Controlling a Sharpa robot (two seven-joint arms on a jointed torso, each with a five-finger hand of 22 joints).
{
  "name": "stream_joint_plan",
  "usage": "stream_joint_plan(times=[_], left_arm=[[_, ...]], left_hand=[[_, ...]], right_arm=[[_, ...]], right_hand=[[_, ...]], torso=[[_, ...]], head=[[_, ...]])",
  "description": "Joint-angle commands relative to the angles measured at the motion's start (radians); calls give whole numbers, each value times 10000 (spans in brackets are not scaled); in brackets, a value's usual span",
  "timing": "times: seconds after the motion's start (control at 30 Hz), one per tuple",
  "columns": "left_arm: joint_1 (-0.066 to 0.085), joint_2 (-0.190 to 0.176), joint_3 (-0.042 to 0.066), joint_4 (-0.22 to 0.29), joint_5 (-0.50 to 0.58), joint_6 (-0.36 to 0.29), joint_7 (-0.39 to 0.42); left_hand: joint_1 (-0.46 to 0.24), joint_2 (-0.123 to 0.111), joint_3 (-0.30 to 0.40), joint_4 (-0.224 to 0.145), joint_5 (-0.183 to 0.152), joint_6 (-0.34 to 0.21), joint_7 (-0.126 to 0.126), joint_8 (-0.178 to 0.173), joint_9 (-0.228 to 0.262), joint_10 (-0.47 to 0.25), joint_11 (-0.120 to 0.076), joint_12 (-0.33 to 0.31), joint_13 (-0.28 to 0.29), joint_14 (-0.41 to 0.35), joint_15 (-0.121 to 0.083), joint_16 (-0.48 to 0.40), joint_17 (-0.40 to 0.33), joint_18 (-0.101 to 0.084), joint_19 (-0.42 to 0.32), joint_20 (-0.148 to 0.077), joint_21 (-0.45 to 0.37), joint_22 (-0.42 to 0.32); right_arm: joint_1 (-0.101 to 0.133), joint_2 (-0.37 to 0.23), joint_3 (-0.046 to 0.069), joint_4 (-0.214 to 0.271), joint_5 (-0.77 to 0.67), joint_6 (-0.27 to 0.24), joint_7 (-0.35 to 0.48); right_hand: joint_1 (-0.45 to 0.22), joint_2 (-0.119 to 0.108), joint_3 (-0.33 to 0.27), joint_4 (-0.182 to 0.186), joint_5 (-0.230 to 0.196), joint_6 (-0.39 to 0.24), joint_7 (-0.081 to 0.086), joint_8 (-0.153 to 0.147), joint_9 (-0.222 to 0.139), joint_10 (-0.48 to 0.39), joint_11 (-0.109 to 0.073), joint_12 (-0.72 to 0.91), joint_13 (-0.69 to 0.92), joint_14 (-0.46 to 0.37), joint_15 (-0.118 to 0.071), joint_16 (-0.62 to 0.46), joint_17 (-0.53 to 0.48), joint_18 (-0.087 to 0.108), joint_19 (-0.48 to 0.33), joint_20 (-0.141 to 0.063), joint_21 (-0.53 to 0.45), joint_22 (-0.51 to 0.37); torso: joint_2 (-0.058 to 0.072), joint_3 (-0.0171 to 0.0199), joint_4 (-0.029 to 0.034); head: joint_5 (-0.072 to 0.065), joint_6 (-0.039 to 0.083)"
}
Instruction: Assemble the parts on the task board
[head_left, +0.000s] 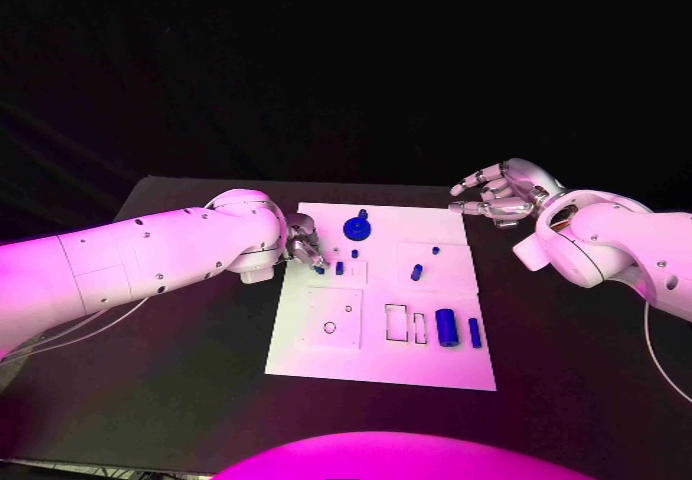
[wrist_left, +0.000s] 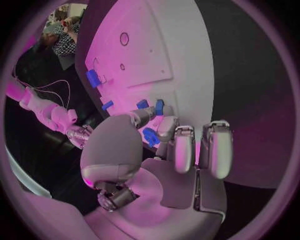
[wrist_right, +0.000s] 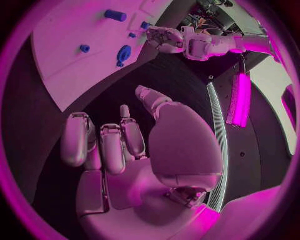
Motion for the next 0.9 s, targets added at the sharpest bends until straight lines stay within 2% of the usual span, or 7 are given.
stream_joint_plan(times=[0.03, 0.3, 0.53, 0.9], left_arm=[[-9, 30, -6, -12, 224, 54, 16], [-9, 57, -14, -89, 298, 9, 23], [-9, 71, -25, -109, 330, 12, 24], [-9, 80, -29, -174, 343, -45, 21]], left_hand=[[-129, 2, -90, 73, 33, 241, -145, 61, -17, 20, -17, 25, -16, 1056, -68, 38, 2635, -75, 657, -92, 18, 1633], [-400, -68, -365, 260, 32, 266, -143, 67, -23, -2, -15, 3, -41, 1056, -69, 38, 2635, -75, 657, -98, 14, 1631], [-745, -215, -892, 554, 32, 309, -138, 81, -29, 4, -10, 9, -24, 1056, -66, 38, 2635, -77, 662, -98, 14, 1641], [-927, -303, -1385, 819, 34, 328, -133, 83, -37, -12, -5, -5, -38, 1056, -63, 38, 2635, -72, 655, -98, -1, 1621]], right_arm=[[-6, -5, 3, 8, -84, 171, 91], [-6, -11, 3, 13, -84, 163, 92], [-6, -15, 3, 17, -84, 152, 95], [-5, -22, 3, 31, -84, 159, 127]], right_hand=[[-20, 68, -21, 15, 0, -76, -26, 60, -9, -79, -13, -60, 64, 563, 22, -33, 1581, -1, -78, 8, -64, 865], [-23, 66, -26, 20, -3, -81, -25, 59, -10, -111, -12, -118, 14, 547, 22, -71, 1550, 11, -110, 8, -115, 835], [-24, 66, -28, 23, -4, -83, -25, 58, -11, -113, -12, -122, 12, 541, 22, -85, 1538, 13, -116, 8, -125, 830], [-82, 38, -82, 75, -6, -94, -25, 59, -13, -155, -10, -208, -52, 519, 24, -135, 1499, 25, -150, 8, -184, 798]], torso=[[5, 1, 3], [5, -3, 2], [6, -4, 3], [-2, -3, 6]], head=[[-6, 2], [-18, 1], [-26, -14], [-47, -11]])
